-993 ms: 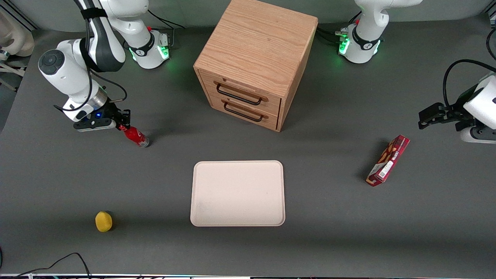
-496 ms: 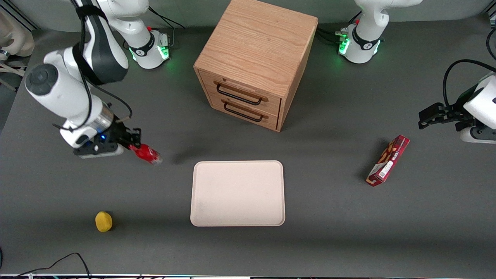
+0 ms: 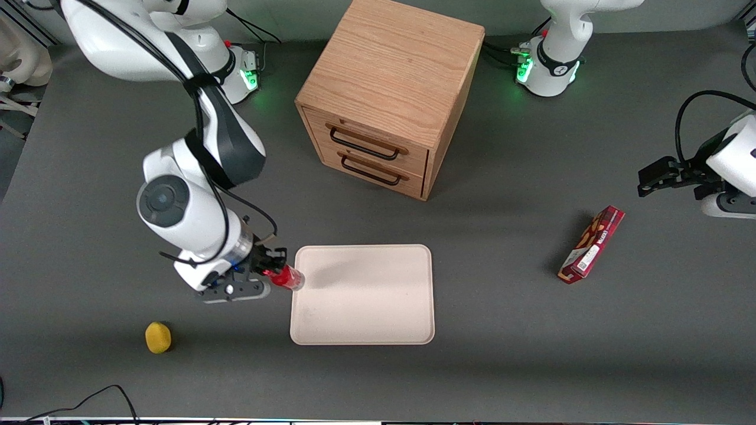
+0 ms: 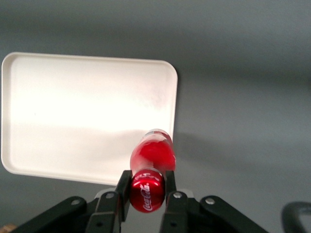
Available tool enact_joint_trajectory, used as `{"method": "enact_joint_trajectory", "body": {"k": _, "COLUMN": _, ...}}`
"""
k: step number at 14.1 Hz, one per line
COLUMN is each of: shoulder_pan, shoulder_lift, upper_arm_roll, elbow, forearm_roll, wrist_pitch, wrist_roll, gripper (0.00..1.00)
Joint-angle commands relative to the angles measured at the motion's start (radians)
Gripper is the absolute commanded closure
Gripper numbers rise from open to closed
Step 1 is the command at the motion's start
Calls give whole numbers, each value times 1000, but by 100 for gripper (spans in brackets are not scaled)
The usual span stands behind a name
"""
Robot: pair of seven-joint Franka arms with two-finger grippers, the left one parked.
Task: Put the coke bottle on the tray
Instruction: 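Carry the held bottle over to the cream tray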
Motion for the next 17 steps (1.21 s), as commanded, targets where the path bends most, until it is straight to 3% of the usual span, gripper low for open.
{"method": "enact_joint_trajectory", "body": {"k": 1, "shoulder_pan": 24, "shoulder_lift": 149, "upper_arm_roll": -12, "elbow": 206, "forearm_roll": -31, "wrist_pitch": -40, "wrist_roll": 42, "gripper": 100}}
{"method": "enact_joint_trajectory", "body": {"k": 5, "shoulder_pan": 168, "shoulder_lift": 203, "upper_arm_roll": -177, "elbow": 263, "forearm_roll": -24, "wrist_pitch": 22, "wrist_roll": 66, "gripper": 100}}
{"method": "enact_joint_trajectory", "body": {"k": 17, "shoulder_pan": 169, "shoulder_lift": 249, "upper_arm_roll": -179, "elbow": 256, "forearm_roll": -18, "wrist_pitch": 88, "wrist_roll": 127, "gripper": 100}}
